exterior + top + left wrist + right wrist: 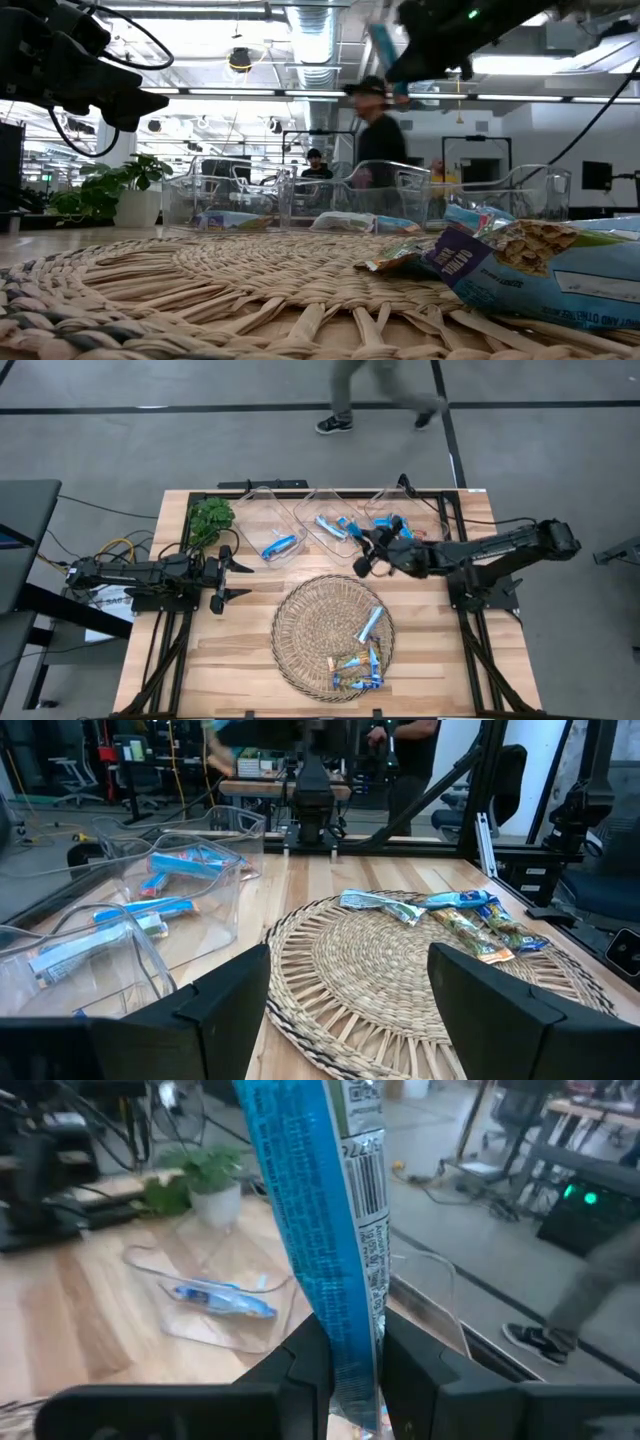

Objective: Pick and place Granola Bars by type
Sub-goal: Put the yellow granola bar into the middle transparent bin

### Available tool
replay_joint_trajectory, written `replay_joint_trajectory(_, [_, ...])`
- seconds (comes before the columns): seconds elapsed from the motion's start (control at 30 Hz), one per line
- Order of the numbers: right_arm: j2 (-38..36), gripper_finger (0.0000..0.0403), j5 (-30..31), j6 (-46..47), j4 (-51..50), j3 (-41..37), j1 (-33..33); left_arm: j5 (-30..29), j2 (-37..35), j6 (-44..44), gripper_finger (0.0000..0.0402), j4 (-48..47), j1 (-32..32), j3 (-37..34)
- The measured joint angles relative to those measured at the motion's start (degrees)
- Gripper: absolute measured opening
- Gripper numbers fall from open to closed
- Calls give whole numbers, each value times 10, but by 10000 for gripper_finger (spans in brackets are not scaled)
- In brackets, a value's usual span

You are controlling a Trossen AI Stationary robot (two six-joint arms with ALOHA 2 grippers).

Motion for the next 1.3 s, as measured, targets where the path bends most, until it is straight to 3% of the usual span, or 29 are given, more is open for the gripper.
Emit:
replay_joint_trajectory(0.17, [48, 62, -72, -1, -36, 50, -74, 0, 0, -1, 265, 0, 0, 0])
replay_joint_trajectory(0.37, [126, 62, -132, -9, -158, 146, -149, 0, 0, 0, 265, 0, 0, 0])
replay_joint_trajectory(0.73, [269, 62, -209, -59, -334, 297, -223, 0, 0, 1, 265, 0, 0, 0])
replay_joint_trajectory(1.03, [349, 62, -263, -84, -404, 340, -247, 0, 0, 3, 265, 0, 0, 0])
replay_joint_trajectory(1.3, [367, 62, -277, -104, -425, 345, -253, -1, 0, 1, 265, 0, 0, 0])
